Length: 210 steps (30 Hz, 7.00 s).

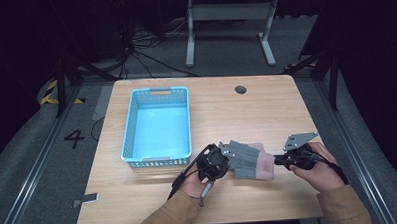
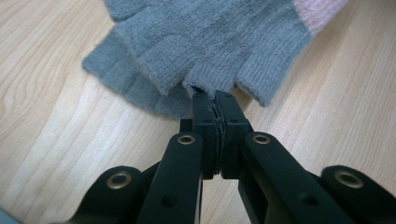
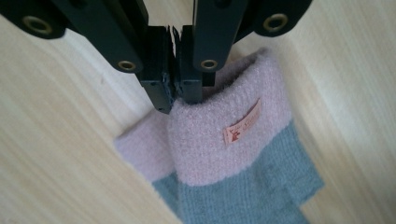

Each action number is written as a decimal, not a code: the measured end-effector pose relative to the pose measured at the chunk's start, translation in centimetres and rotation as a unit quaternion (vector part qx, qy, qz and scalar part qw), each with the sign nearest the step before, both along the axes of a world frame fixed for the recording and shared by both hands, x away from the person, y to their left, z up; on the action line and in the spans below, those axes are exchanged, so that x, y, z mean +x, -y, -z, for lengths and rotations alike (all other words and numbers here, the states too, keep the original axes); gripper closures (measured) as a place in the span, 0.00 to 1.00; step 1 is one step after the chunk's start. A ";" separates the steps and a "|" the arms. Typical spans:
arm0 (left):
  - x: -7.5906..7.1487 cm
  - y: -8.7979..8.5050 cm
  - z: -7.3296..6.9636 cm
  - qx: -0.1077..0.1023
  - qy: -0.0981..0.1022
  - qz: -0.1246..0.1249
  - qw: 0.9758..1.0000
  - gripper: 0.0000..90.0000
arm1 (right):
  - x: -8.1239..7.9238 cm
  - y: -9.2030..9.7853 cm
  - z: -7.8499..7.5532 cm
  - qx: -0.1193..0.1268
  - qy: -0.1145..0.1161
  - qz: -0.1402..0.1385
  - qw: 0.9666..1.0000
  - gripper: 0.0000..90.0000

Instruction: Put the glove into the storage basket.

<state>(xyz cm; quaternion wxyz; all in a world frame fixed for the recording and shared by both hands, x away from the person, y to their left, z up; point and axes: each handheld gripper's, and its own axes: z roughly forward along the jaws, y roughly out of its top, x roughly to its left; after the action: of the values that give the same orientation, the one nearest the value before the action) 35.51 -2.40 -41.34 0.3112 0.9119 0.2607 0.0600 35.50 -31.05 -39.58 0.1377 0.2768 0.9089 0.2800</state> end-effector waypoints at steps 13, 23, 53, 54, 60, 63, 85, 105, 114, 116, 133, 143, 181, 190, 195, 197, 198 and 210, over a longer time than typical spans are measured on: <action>-0.1 -0.3 -0.6 -0.024 0.004 -0.008 1.000 0.99 | 2.5 -0.2 -0.7 0.025 0.023 0.025 0.999 0.96; 0.1 -0.3 -0.4 -0.019 0.001 -0.009 1.000 0.98 | 4.2 -0.6 0.4 0.032 0.016 0.041 0.999 0.96; 1.5 0.3 2.3 0.011 -0.035 -0.018 0.999 0.96 | 5.9 -1.4 3.4 0.009 0.015 0.065 0.998 0.92; 1.5 0.2 2.2 0.012 -0.032 -0.017 0.999 0.95 | 5.9 -1.4 3.4 0.004 0.019 0.067 0.998 0.92; 1.3 -0.2 1.6 0.004 -0.018 -0.024 1.000 0.78 | 5.6 -0.9 3.1 0.000 0.029 0.080 0.996 0.87; 1.2 -0.4 1.3 -0.001 -0.008 -0.024 1.000 0.73 | 5.5 -0.7 2.9 -0.003 0.032 0.087 0.996 0.86; 0.6 -1.4 -1.4 -0.073 0.010 -0.018 0.997 0.59 | 4.5 2.0 1.0 0.042 0.037 0.134 0.989 0.66; 3.9 3.2 -0.7 -0.085 0.002 -0.056 0.995 0.30 | 3.5 3.6 -0.7 0.079 0.048 0.149 0.985 0.66; 5.1 4.4 1.0 -0.104 -0.017 -0.059 0.993 0.27 | 3.5 3.6 -0.6 0.078 0.048 0.148 0.985 0.66; 5.2 4.5 1.2 -0.107 -0.017 -0.056 0.993 0.27 | 3.5 3.6 -0.6 0.076 0.047 0.146 0.985 0.66; 5.9 6.0 3.4 -0.073 -0.028 -0.056 0.995 0.24 | 3.6 3.4 -0.1 0.081 0.033 0.146 0.985 0.64; 5.0 7.0 3.9 -0.038 0.008 -0.053 0.998 0.21 | 3.6 3.4 0.0 0.083 0.031 0.147 0.985 0.63; 4.1 7.3 3.0 -0.024 0.010 -0.024 0.999 0.75 | 3.4 3.9 -0.3 0.098 0.045 0.157 0.982 0.61; 4.0 6.5 1.7 -0.031 0.016 -0.027 0.999 0.78 | 3.4 4.2 -0.4 0.104 0.047 0.161 0.980 0.61; 3.9 5.6 0.5 -0.030 0.020 -0.027 0.999 0.78 | 3.6 4.3 -0.5 0.105 0.046 0.161 0.980 0.61; 3.7 5.2 0.0 -0.035 0.025 -0.029 0.999 0.78 | 3.7 4.2 -0.5 0.105 0.046 0.161 0.980 0.61; 3.7 5.0 -0.3 -0.034 0.027 -0.029 0.999 0.78 | 3.8 4.1 -0.5 0.106 0.047 0.159 0.980 0.61; 3.5 2.3 -3.2 -0.041 0.042 -0.036 0.998 0.78 | 4.6 3.3 -0.3 0.107 0.042 0.151 0.982 0.60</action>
<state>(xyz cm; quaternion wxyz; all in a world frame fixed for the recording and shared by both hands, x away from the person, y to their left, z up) 39.04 -4.68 -38.11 0.3569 0.8849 0.2826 0.0983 40.08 -34.40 -39.24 0.1856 0.4120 0.8148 0.3632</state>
